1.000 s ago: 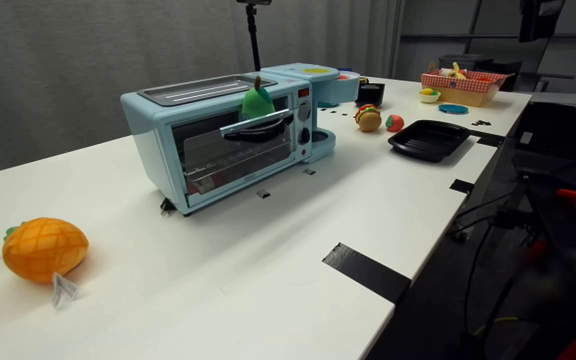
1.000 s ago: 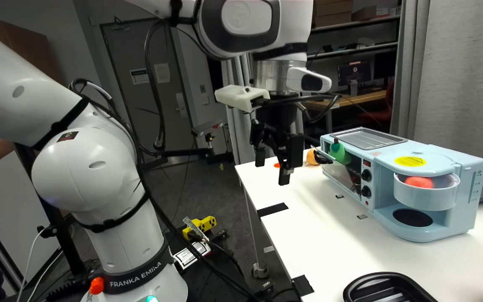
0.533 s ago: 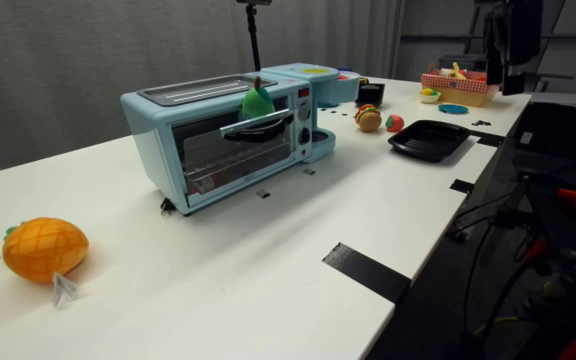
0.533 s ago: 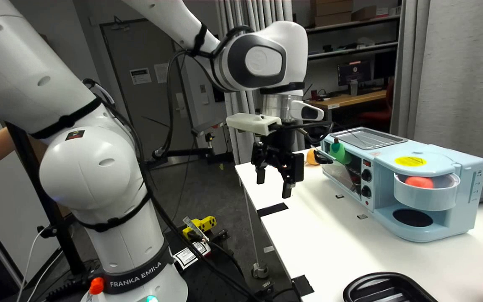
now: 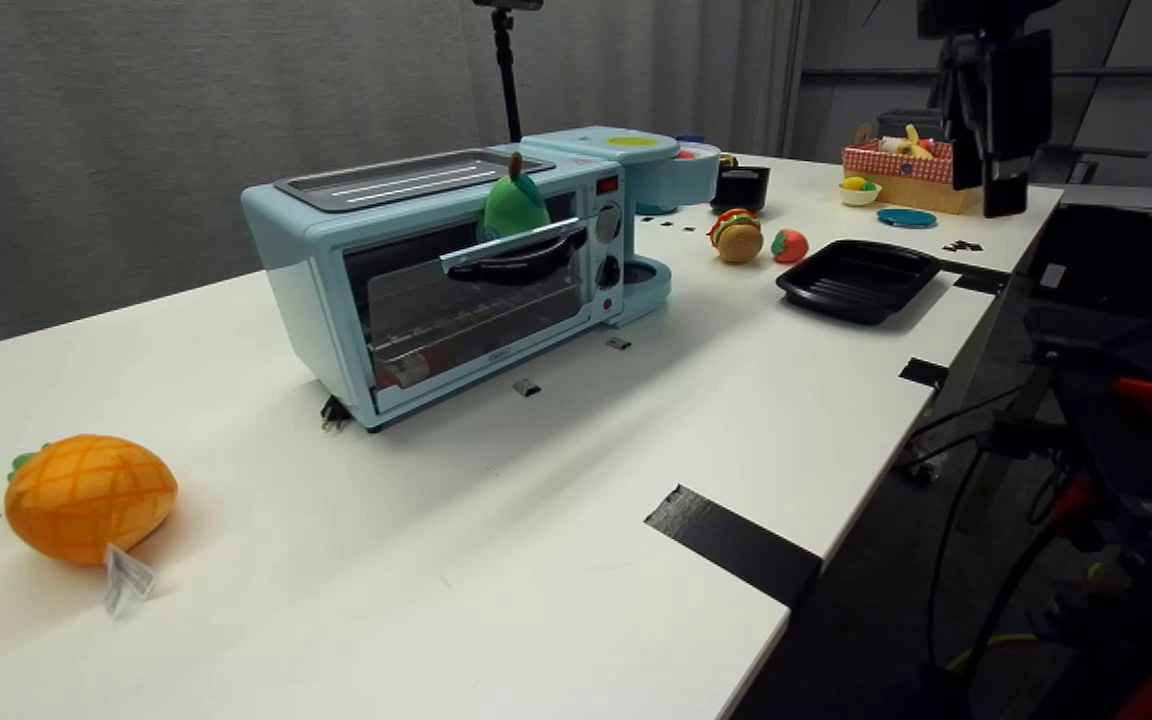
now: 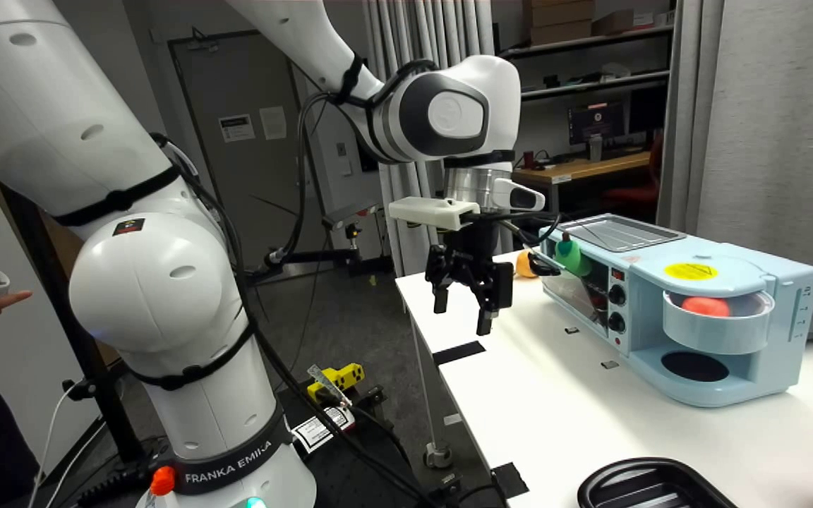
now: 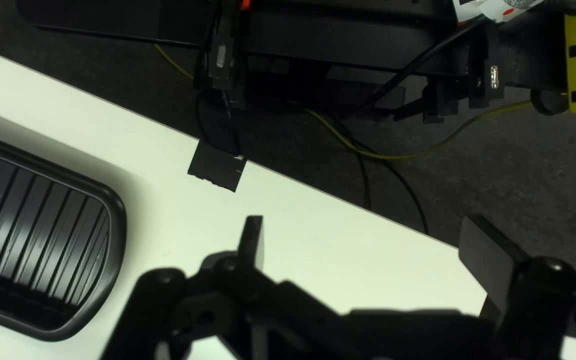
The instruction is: Open the door of the oven
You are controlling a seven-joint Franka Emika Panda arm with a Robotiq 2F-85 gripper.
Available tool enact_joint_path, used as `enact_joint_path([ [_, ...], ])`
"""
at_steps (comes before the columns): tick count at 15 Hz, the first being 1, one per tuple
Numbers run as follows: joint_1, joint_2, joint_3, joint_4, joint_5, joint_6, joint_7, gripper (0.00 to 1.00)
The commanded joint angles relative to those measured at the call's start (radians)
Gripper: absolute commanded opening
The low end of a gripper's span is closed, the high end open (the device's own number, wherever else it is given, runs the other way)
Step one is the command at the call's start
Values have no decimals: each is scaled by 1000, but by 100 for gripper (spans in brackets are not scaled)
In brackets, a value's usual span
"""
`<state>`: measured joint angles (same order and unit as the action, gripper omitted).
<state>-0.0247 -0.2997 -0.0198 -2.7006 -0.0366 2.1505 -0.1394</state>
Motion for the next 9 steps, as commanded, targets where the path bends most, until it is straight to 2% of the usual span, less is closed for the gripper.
enact_joint_path([
  [1,6,0,-6,1,-2,-2,2,100],
  [9,17,-24,12,71,-11,-30,9,100],
])
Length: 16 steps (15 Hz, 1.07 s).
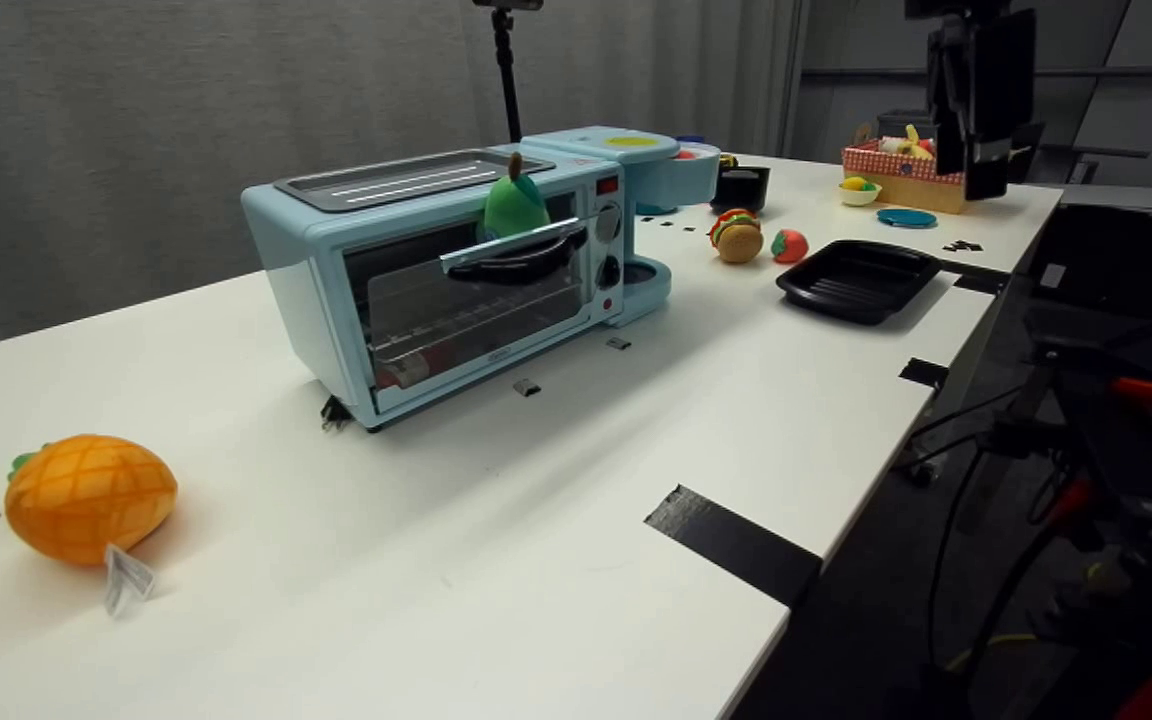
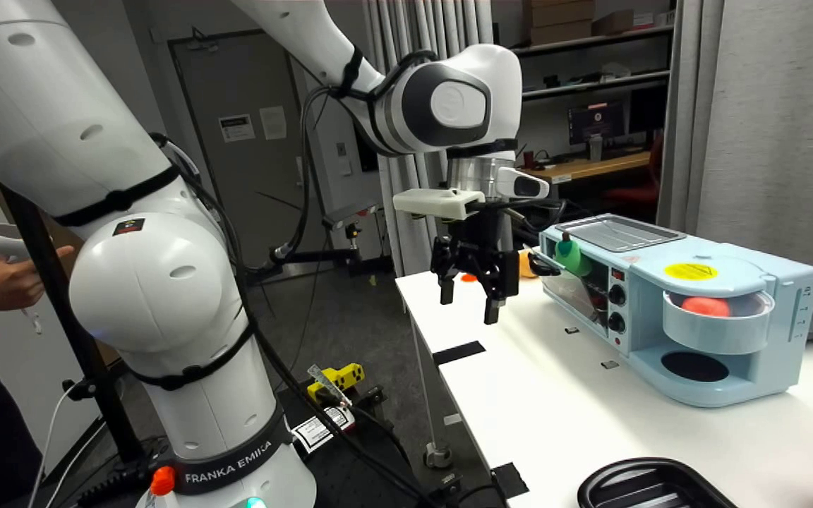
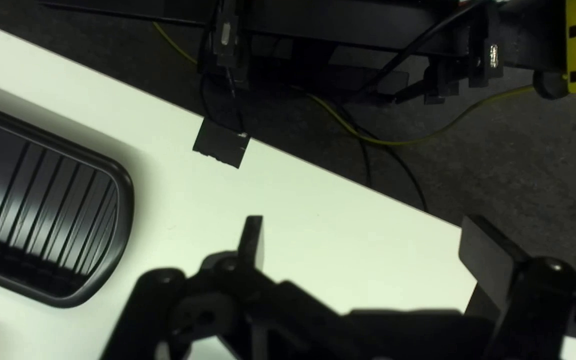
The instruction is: Open the door of the oven
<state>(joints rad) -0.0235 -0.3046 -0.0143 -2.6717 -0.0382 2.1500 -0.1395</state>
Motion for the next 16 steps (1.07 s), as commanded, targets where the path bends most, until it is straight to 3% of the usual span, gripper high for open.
enact_joint_path([
  [1,18,-19,9,57,-6,-28,10,100],
  [16,109,153,61,340,102,16,10,100],
])
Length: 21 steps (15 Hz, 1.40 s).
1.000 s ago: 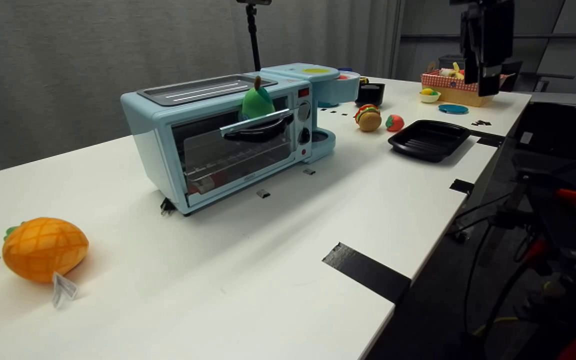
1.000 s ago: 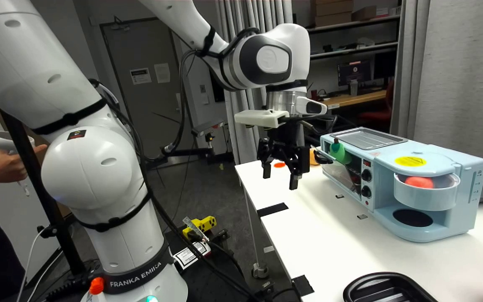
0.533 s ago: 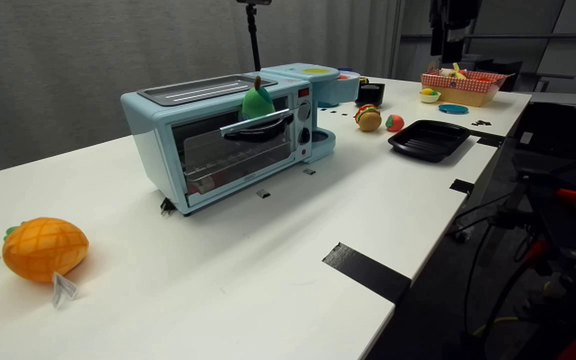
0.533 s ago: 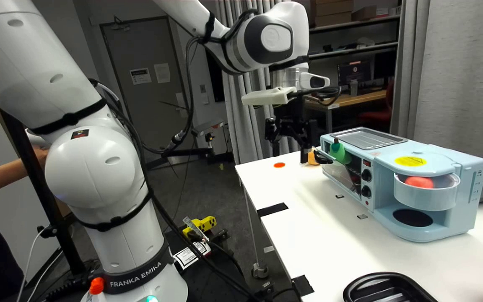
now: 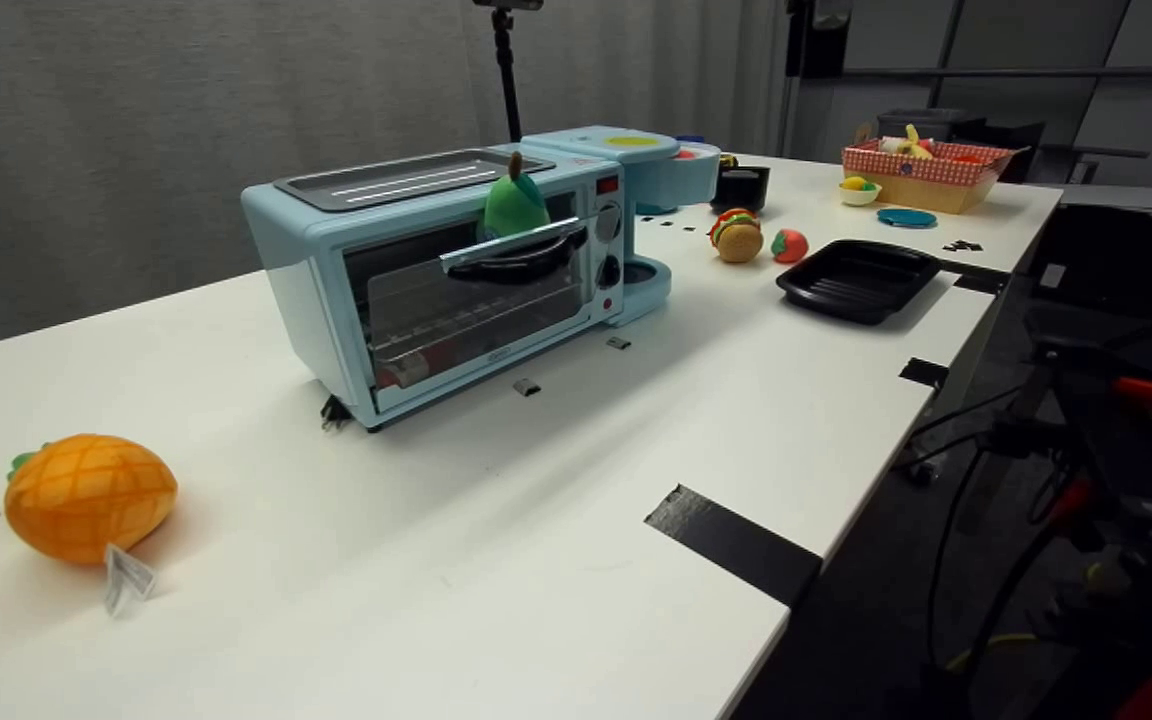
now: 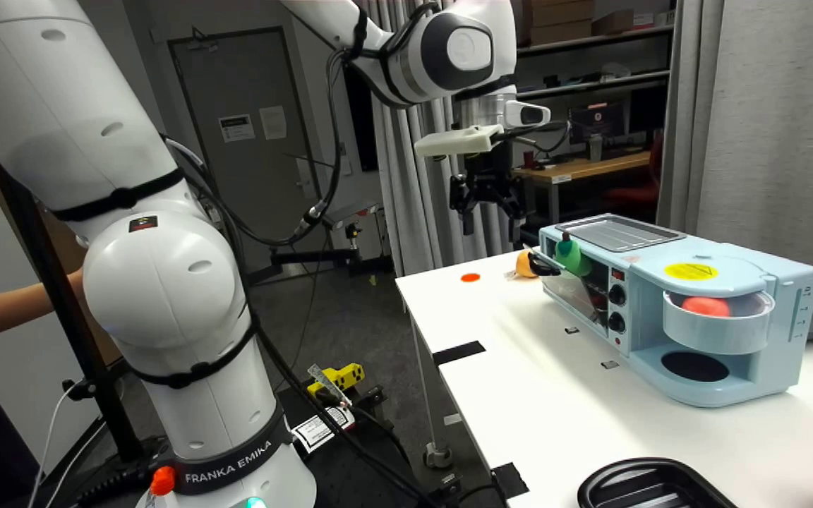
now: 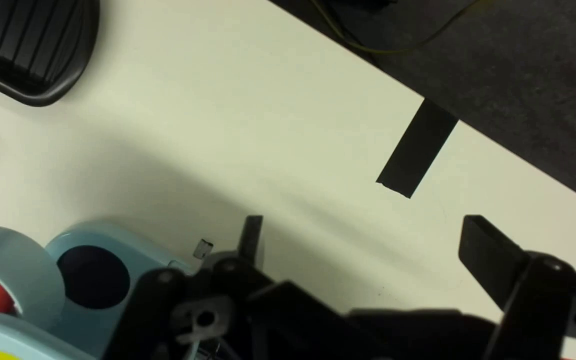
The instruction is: Open the door of the oven
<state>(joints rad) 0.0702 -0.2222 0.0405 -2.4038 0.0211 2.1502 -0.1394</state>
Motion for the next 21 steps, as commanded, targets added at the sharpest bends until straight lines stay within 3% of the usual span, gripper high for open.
enact_joint_path([
  [1,17,89,10,90,53,27,11,100],
  [8,21,207,49,208,21,79,80,100],
  [10,17,179,48,175,27,68,55,100],
  [21,18,244,51,224,76,91,92,100],
])
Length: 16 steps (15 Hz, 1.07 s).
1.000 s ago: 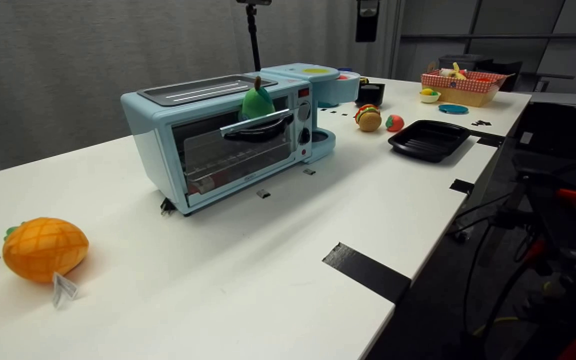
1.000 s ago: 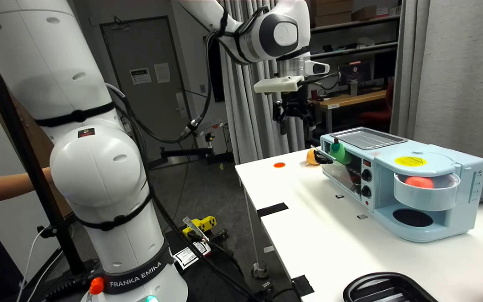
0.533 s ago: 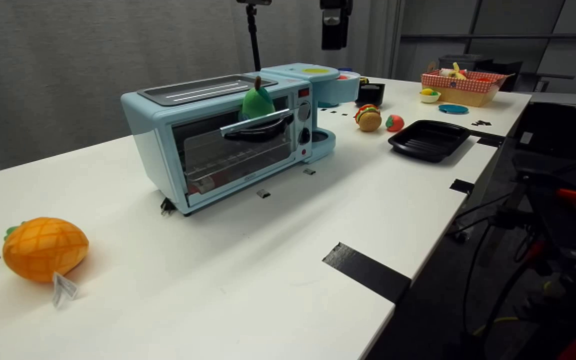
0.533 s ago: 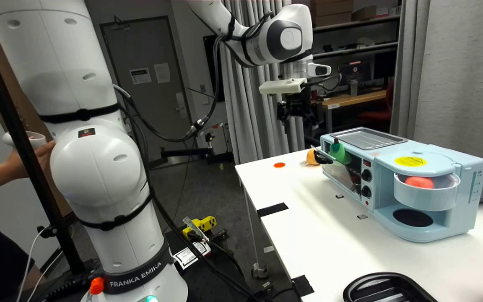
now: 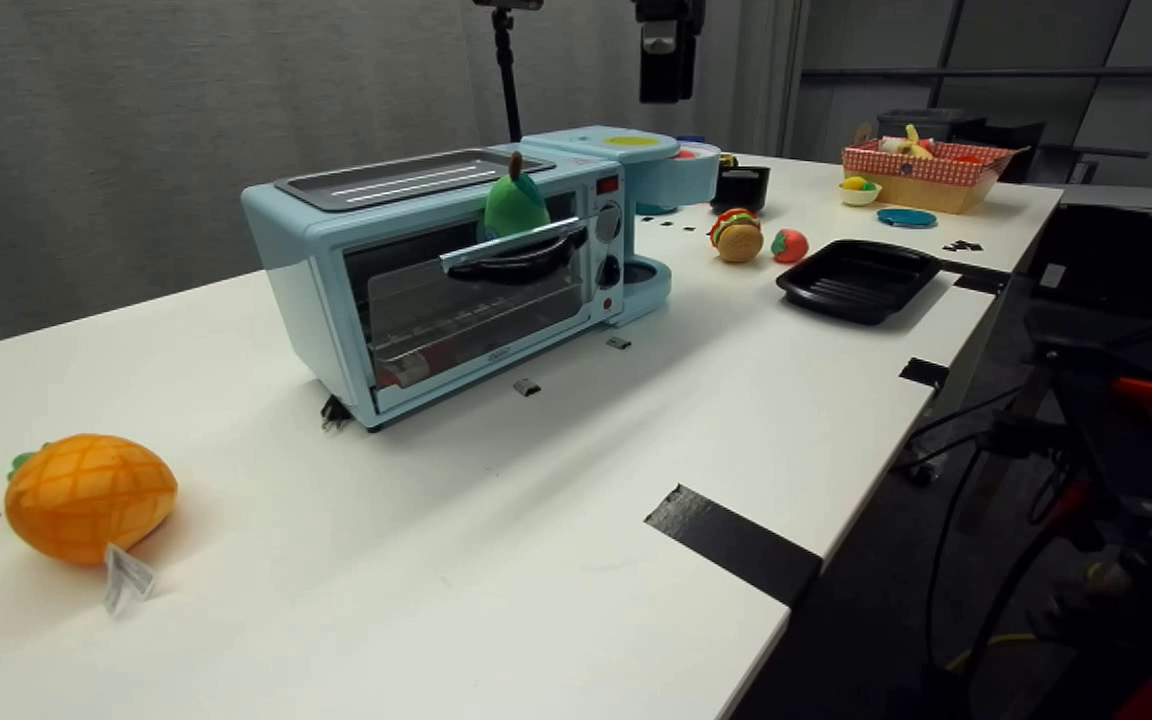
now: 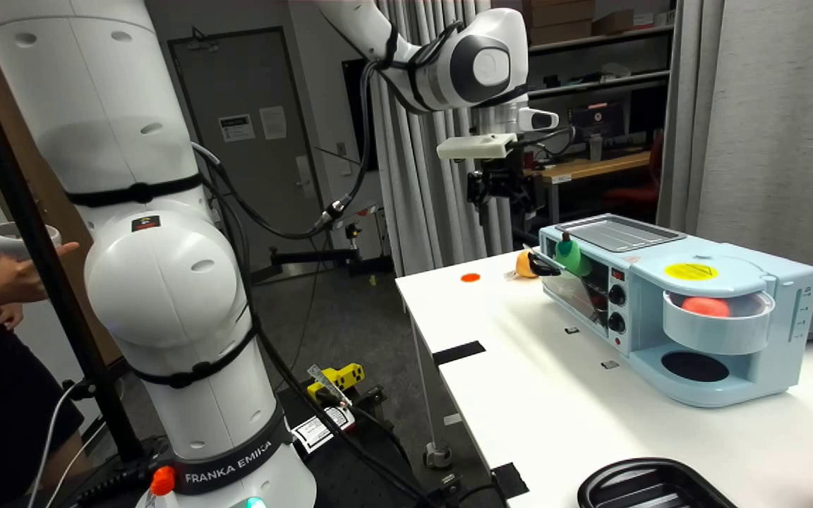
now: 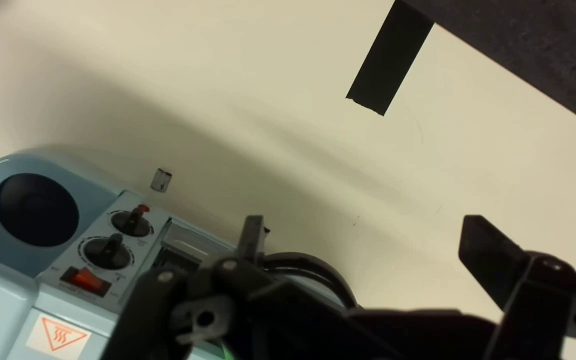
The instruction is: Open the door of the oven
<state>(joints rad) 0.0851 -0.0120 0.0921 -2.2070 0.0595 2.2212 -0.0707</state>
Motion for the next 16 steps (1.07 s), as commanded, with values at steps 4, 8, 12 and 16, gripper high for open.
enact_joint_path([
  [4,6,98,6,84,89,48,87,100],
  [8,8,181,1,171,77,90,216,100],
  [12,13,261,-10,246,60,104,319,100],
  [16,19,330,-26,295,38,105,391,100],
])
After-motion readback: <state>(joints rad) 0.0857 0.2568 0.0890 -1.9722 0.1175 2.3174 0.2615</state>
